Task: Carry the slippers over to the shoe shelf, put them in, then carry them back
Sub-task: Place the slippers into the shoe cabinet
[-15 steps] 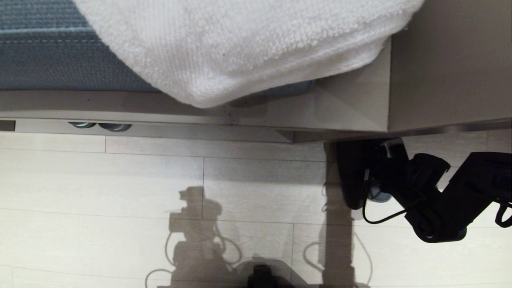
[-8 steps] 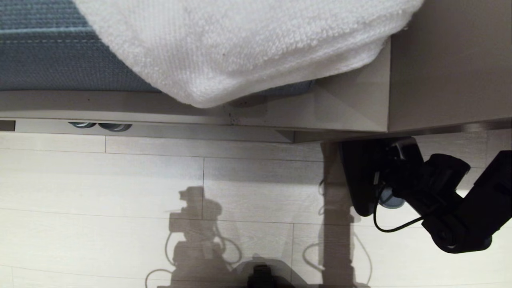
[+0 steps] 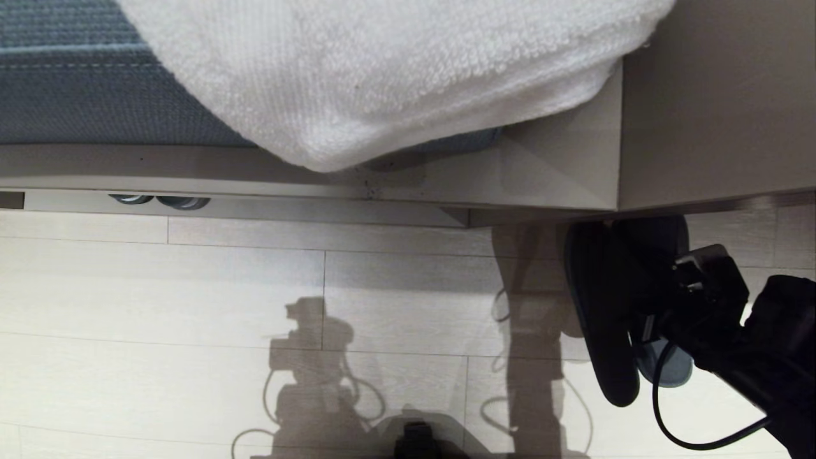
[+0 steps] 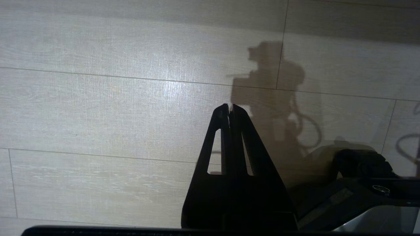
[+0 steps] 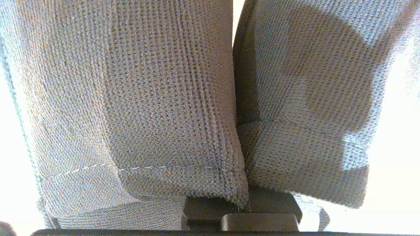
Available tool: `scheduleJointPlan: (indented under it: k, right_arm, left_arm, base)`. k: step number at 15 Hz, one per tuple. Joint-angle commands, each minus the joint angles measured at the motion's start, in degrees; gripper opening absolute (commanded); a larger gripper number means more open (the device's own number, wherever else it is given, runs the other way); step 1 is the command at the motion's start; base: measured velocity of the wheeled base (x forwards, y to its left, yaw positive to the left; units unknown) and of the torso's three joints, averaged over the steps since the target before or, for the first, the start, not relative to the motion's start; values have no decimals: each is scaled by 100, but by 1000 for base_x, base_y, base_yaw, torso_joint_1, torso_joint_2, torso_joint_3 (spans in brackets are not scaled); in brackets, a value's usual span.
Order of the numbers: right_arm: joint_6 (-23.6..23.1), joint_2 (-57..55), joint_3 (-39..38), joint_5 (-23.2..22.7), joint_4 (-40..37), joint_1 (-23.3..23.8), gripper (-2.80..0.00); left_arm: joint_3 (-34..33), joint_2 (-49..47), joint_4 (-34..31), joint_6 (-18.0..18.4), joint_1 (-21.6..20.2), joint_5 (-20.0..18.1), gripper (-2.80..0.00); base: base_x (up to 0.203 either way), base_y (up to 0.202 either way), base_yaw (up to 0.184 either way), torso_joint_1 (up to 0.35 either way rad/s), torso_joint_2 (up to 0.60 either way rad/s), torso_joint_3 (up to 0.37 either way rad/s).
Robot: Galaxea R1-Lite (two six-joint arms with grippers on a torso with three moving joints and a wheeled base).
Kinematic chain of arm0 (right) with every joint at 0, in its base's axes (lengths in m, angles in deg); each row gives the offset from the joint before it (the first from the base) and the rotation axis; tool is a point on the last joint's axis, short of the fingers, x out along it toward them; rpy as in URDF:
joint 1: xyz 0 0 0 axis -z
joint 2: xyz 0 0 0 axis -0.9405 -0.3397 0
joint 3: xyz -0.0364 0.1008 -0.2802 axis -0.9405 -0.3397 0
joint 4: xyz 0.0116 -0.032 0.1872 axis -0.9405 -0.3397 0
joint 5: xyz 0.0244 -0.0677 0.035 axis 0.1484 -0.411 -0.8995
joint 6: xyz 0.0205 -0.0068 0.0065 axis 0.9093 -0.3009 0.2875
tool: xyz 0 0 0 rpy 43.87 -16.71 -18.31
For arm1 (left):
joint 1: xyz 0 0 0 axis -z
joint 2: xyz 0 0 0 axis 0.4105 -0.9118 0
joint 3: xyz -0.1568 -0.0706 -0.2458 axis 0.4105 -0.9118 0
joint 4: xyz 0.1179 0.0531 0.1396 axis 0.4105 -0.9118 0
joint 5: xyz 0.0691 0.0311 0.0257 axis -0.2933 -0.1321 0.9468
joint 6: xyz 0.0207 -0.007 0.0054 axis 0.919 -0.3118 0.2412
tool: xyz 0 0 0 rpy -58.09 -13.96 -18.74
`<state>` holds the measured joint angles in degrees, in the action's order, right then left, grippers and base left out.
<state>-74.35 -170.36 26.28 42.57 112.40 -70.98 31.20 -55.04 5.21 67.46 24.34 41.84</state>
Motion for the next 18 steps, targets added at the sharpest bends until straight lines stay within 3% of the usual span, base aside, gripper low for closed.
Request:
scheduleJointPlan:
  k: [1,5,10,13,17,18]
  right_arm:
    - [-14,654,-320,-19,42,-8,-280]
    - [-6,1360,-1087,-40,65,-47,-280]
    - [-5,2765,-1258,20,-300,-40,-280]
    - [-3,4235,-1058,27,-1776,-36,-280]
    - [71,6364,-112,25,-5651,-25,-280]
    - [166,6735,65,77,-6197,-16,-280]
  left_arm:
    - [0,2,2,-4,-1,2,-280]
    - [0,2,2,-12,-1,2,-280]
    - [0,3,2,-12,-1,2,-280]
    - [0,11,2,-12,-1,2,-280]
    - [0,6,2,-12,-1,2,-280]
    - [0,8,2,-12,-1,2,-280]
  base:
    - [0,0,0,0,0,0]
    - [0,0,0,0,0,0]
    - [0,0,0,0,0,0]
    - [0,0,0,0,0,0]
    - [0,0,0,0,0,0]
    - [0,0,0,0,0,0]
